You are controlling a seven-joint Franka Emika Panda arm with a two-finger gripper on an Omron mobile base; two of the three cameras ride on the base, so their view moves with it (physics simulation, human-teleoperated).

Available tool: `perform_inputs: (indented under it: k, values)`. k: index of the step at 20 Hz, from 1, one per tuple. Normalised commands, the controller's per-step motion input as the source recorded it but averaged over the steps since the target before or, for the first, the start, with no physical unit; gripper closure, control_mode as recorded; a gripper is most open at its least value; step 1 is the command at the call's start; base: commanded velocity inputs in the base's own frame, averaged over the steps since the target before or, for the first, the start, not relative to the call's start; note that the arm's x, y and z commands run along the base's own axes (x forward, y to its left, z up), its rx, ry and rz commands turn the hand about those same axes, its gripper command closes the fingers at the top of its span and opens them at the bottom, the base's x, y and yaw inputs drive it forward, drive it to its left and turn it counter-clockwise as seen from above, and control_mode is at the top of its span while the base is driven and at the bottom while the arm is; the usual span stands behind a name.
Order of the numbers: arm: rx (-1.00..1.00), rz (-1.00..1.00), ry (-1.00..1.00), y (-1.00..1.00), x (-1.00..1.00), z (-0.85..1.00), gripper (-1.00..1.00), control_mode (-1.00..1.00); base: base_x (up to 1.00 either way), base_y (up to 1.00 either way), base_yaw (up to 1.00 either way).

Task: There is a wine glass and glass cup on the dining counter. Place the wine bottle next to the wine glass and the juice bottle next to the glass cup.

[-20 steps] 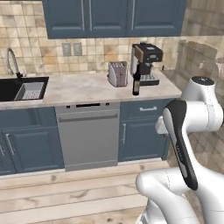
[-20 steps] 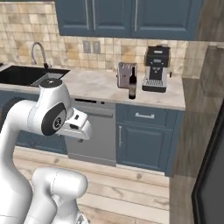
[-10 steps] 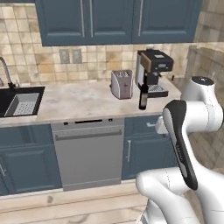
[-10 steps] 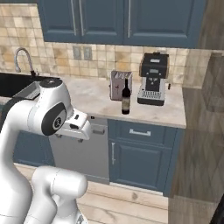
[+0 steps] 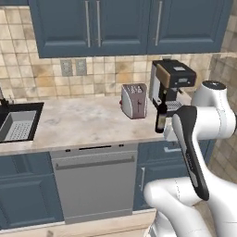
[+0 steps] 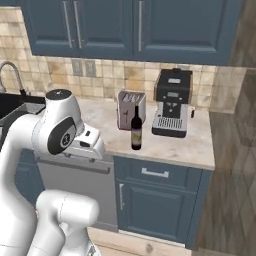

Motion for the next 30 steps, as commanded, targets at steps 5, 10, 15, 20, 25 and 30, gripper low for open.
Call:
perform_inputs:
  k: [5, 10, 15, 20, 25, 30]
  values:
    - [0.00, 0.00, 0.00, 0.00, 0.00, 0.00, -1.00, 1.00, 0.49, -0.15, -0.01]
    - [0.00, 0.00, 0.00, 0.00, 0.00, 0.00, -1.00, 1.00, 0.35, -0.14, -0.01]
    - [0.00, 0.00, 0.00, 0.00, 0.00, 0.00, -1.00, 1.00, 0.27, -0.02, -0.07]
    - [0.00, 0.00, 0.00, 0.00, 0.00, 0.00, -1.00, 1.00, 0.41, -0.01, -0.06]
    - [0.00, 0.00, 0.00, 0.00, 0.00, 0.00, -1.00, 1.00, 0.35, -0.01, -0.05]
    - [0.00, 0.00, 0.00, 0.00, 0.00, 0.00, -1.00, 1.00, 0.26, -0.01, -0.02]
